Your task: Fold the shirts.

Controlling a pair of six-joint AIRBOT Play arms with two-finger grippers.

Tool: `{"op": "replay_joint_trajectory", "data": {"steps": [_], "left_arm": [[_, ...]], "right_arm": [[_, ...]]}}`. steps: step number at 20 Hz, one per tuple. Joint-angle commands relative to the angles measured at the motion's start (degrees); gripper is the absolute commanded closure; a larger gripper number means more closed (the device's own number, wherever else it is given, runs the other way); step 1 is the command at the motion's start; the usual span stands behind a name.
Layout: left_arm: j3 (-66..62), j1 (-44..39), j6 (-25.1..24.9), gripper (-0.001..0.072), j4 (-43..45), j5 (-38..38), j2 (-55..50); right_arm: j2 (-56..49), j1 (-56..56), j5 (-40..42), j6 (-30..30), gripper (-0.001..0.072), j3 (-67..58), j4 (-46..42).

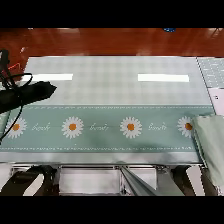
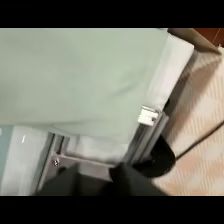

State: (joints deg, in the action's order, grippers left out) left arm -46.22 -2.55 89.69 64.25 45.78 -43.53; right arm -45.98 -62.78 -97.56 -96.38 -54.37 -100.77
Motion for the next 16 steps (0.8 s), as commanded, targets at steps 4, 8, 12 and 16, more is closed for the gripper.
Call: {"op": "replay_joint_trajectory", "data": {"steps": [4,8,12,16], "left_arm": [[-16.06,-0.09,-6.60,0.0689,0.00,-0.02,-7.93],[-27.82,-3.48,-8.44,0.0689,2.36,6.91,-17.73],[-27.80,-5.95,-6.38,0.0689,7.37,14.40,-29.00],[-27.80,-5.75,-1.95,0.0688,7.32,17.97,-34.56]], "right_arm": [[-10.16,19.12,15.41,11.56,0.0688,-14.58,42.07],[-19.50,54.21,27.93,9.77,0.0688,-25.03,33.42],[-30.21,72.57,29.40,1.86,0.0688,-25.77,18.53],[-35.34,74.38,24.70,1.25,0.0687,-25.79,15.78]]}}
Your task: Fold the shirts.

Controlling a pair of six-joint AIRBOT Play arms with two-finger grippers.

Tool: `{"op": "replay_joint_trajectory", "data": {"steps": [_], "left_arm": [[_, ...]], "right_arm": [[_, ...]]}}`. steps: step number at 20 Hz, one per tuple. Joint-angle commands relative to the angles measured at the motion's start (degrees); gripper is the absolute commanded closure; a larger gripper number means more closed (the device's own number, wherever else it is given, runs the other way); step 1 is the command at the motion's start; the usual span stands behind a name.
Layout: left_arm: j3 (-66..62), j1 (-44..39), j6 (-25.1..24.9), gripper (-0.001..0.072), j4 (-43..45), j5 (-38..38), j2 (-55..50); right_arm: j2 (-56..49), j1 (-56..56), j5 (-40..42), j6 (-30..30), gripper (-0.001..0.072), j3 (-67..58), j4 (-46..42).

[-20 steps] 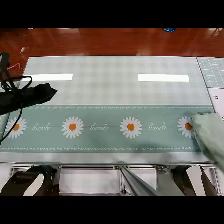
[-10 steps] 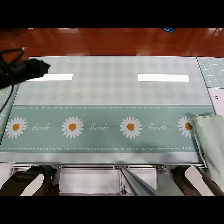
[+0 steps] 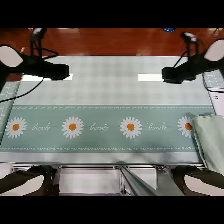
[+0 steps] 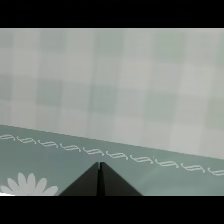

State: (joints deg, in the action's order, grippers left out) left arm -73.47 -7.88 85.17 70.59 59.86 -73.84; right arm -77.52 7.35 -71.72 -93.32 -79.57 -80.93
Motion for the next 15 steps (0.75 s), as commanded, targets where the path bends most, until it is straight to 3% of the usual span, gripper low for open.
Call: {"op": "replay_joint_trajectory", "data": {"steps": [1,15], "left_arm": [[-0.55,-0.42,2.56,0.0688,0.74,3.85,-4.31],[-0.57,-0.35,2.56,0.0688,0.79,4.09,-4.48]], "right_arm": [[-3.61,4.24,0.39,-1.84,0.0687,-0.59,-5.70],[-3.26,4.24,2.71,-2.21,0.0688,-0.59,-6.67]]}}
